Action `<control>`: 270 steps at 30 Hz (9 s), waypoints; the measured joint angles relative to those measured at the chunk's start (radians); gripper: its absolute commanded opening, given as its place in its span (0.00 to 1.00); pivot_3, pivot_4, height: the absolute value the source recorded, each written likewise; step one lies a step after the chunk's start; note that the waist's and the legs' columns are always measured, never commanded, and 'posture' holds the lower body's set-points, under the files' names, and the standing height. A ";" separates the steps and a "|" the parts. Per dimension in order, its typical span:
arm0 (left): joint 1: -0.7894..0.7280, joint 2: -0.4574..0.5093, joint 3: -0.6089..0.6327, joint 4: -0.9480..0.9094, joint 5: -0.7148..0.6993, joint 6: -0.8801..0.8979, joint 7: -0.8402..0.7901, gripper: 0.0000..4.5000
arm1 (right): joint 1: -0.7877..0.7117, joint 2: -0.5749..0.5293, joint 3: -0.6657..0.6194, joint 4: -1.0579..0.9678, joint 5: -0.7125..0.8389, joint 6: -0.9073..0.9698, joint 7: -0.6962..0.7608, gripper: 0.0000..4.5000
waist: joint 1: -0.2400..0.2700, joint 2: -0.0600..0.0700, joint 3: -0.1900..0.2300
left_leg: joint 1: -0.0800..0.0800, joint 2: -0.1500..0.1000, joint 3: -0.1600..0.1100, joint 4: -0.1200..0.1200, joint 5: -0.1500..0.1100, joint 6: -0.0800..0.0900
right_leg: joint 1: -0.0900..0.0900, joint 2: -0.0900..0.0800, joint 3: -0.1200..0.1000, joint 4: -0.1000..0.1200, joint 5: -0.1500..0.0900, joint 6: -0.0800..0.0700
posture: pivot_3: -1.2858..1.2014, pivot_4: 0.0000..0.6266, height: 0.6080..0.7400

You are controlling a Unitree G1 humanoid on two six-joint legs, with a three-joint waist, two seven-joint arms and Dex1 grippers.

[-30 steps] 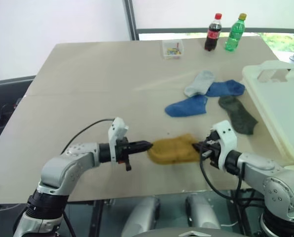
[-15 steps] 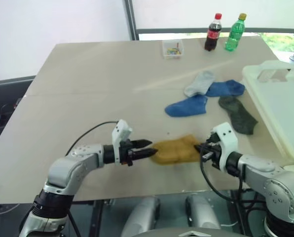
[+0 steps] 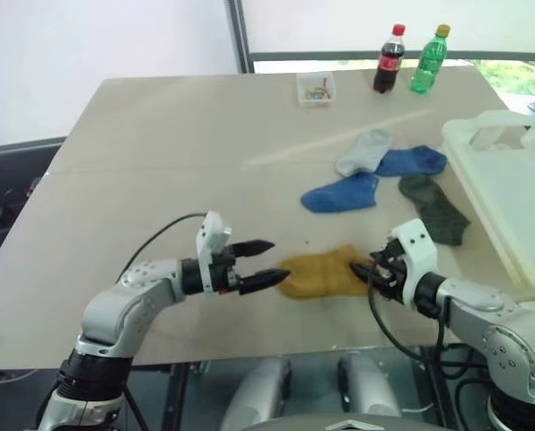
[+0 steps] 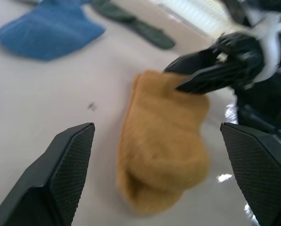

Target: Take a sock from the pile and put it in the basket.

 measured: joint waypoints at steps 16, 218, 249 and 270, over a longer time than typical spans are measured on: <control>-0.224 -0.188 -0.105 0.230 0.085 -0.108 -0.031 0.49 | 0.011 0.044 0.087 0.062 -0.137 -0.484 -0.049 0.00 | 0.000 -0.001 0.000 | 0.002 -0.001 -0.001 0.002 0.002 -0.003 | 0.003 0.002 -0.002 0.000 0.000 0.000 | 0.52 0.24 1.00; -0.364 -0.325 -0.012 0.305 -0.234 0.754 0.282 1.00 | 0.107 -0.319 0.238 0.451 -0.351 -0.972 0.418 0.03 | 0.022 -0.011 -0.014 | 0.008 0.000 -0.010 0.002 0.001 -0.003 | 0.016 0.002 -0.010 -0.012 0.000 0.001 | 0.52 0.24 1.00; -0.278 -0.264 0.027 0.293 -0.210 0.731 0.243 1.00 | 0.167 -0.312 0.223 0.369 -0.370 -0.936 0.358 0.03 | 0.025 -0.011 -0.013 | 0.006 -0.001 -0.011 0.002 0.001 -0.003 | 0.015 0.002 -0.011 -0.012 0.000 0.001 | 0.52 0.24 1.00; -0.272 -0.367 0.155 0.322 -0.274 0.882 0.403 1.00 | 0.157 -0.306 0.239 0.377 -0.393 -0.953 0.353 0.03 | 0.023 -0.011 -0.014 | 0.007 0.000 -0.011 0.002 0.002 -0.004 | 0.015 0.003 -0.010 -0.012 0.000 0.001 | 0.52 0.24 1.00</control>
